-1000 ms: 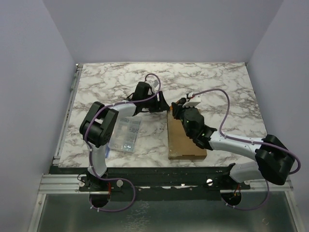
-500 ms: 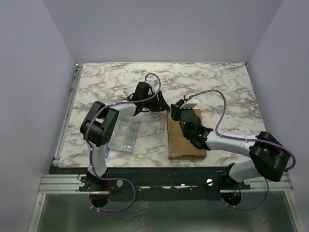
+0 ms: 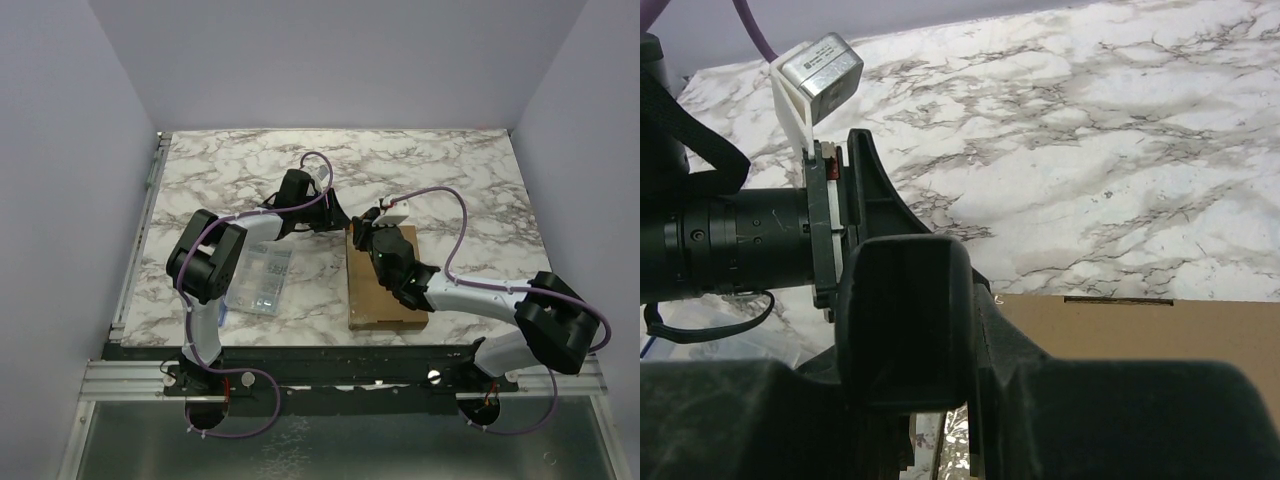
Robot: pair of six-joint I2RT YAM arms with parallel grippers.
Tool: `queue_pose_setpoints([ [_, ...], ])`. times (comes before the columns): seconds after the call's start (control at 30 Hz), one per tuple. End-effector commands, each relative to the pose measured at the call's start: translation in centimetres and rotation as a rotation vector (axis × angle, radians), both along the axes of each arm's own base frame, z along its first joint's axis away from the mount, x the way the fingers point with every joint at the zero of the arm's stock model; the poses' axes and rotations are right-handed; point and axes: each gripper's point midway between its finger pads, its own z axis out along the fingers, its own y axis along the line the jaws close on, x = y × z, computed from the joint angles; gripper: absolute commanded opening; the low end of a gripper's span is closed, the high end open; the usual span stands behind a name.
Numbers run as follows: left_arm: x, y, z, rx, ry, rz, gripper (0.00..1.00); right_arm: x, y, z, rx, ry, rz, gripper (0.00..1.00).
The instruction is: Unpack the express box
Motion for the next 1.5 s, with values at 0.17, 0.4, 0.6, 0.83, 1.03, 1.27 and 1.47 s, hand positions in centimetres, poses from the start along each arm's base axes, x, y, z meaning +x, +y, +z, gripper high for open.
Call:
queue_pose_setpoints([
  [0.17,0.3,0.3,-1.0,0.009,0.012,0.013,0.46,0.2,-0.3,-0.7,-0.014,0.012,-0.059,0.01],
  [0.4,0.3,0.3,-0.9,0.009,0.01,0.014,0.46,-0.2,-0.8,0.2,-0.011,0.008,-0.066,0.01],
  [0.6,0.4,0.4,-1.1,0.013,0.012,0.019,0.46,-0.7,-1.0,0.4,-0.003,0.017,-0.059,0.01],
  [0.83,0.4,0.4,-1.5,0.017,0.022,0.024,0.45,-1.0,-0.6,-0.2,-0.009,0.034,-0.044,0.01],
  [1.03,0.4,0.5,-1.6,0.019,0.025,0.027,0.44,-1.0,-0.2,-0.5,-0.003,0.042,-0.032,0.01],
  [1.27,0.4,0.6,-1.8,0.022,0.031,0.038,0.43,-1.3,0.1,-0.8,0.002,0.057,-0.027,0.01],
  [1.47,0.4,0.9,-2.0,0.028,0.035,0.059,0.41,-1.5,0.1,-1.9,-0.013,0.079,-0.036,0.01],
])
